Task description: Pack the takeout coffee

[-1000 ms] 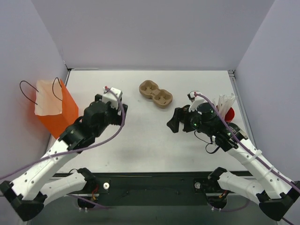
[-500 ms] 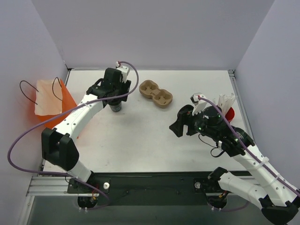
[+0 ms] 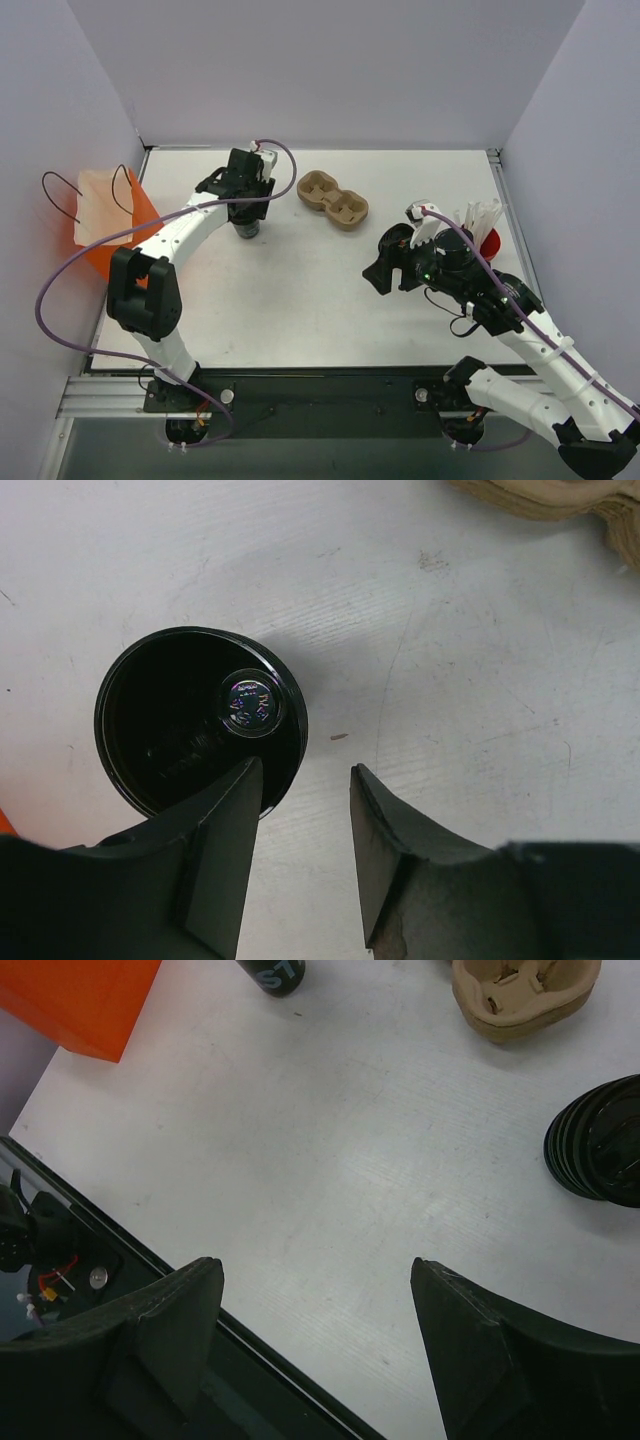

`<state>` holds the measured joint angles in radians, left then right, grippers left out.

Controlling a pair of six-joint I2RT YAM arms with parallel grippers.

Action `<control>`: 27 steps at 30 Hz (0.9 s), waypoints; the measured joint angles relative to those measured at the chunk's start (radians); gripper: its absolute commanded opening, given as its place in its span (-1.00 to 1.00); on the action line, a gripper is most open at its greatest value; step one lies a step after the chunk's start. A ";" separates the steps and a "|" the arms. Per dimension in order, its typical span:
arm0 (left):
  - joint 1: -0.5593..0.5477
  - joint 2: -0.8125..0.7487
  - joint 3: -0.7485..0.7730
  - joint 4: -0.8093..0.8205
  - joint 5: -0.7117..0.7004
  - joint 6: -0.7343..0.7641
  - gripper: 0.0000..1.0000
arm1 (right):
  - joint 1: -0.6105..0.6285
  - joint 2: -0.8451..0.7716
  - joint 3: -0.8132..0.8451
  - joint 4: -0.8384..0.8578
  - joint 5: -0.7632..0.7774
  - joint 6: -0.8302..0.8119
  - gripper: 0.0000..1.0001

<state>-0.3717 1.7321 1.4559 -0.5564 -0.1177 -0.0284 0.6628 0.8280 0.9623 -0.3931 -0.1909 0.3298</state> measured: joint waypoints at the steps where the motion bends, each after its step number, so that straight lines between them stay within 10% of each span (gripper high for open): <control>1: 0.000 0.006 0.000 0.000 0.000 0.002 -0.04 | 0.000 0.000 0.000 0.000 0.000 -0.002 0.54; 27: 0.027 0.082 0.022 0.028 0.014 0.045 -0.63 | 0.000 0.002 -0.023 0.000 0.007 -0.024 0.54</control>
<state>-0.3447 1.8145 1.4780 -0.5285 -0.1036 0.0170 0.6628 0.8299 0.9398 -0.3935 -0.1837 0.3061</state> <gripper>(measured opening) 0.238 0.767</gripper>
